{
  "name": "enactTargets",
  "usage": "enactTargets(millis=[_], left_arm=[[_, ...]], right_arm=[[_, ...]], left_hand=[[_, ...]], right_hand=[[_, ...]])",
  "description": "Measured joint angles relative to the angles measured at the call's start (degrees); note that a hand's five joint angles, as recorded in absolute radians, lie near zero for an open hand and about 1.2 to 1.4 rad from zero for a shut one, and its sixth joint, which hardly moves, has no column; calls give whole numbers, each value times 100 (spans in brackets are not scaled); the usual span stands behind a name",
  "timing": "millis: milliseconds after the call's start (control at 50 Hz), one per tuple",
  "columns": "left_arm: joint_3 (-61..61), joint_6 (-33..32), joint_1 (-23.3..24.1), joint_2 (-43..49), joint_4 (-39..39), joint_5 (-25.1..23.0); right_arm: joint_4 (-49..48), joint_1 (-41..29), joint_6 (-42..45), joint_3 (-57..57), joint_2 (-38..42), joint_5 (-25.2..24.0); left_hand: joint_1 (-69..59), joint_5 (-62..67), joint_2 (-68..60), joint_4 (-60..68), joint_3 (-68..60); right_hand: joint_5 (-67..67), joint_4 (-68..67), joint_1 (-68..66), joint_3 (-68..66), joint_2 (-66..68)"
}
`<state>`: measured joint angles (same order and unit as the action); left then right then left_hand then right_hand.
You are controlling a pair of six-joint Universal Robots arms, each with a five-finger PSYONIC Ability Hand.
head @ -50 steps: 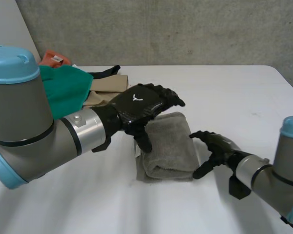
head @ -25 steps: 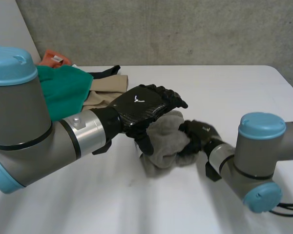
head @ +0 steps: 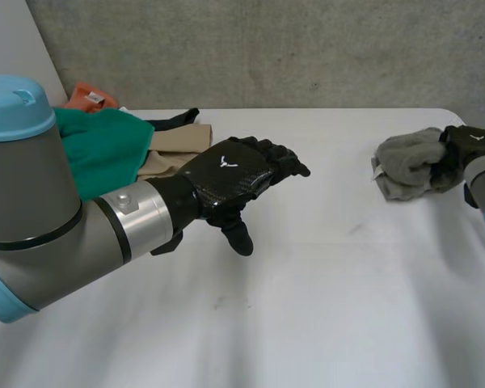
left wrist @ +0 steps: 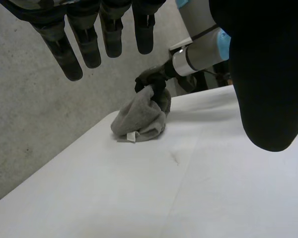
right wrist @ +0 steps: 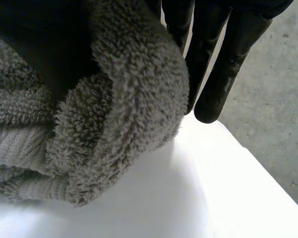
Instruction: Fold the laundry.
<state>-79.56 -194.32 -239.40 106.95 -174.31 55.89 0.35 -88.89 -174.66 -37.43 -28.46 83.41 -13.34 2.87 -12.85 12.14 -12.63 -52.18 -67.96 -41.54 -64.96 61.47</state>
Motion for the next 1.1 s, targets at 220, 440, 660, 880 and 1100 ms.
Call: enactTargets(millis=[220,440,660,880,1100], left_arm=[[-85,0,-3,1,3,1],[-157,0,-42,6,-15,-7],[-154,4,-74,35,-64,-6],[-157,9,-70,37,-72,0],[-97,11,-181,5,-147,70]], right_arm=[[1222,566,1088,2675,1595,-309],[784,743,2150,2697,1643,175],[206,740,2618,2368,1509,726],[-395,1028,2716,-586,-184,121],[-1284,2126,3301,-2366,-1583,29]], left_hand=[[0,-2,2,0,0],[0,-3,4,0,0],[0,-5,4,0,0],[0,-16,7,-2,8],[0,-16,7,-4,9]], right_hand=[[-74,-1,0,0,0],[4018,4271,2764,4120,-4036],[4885,5463,3036,5274,-4868],[4886,5463,3036,5275,-4868],[4886,5463,3036,5275,-4868]])
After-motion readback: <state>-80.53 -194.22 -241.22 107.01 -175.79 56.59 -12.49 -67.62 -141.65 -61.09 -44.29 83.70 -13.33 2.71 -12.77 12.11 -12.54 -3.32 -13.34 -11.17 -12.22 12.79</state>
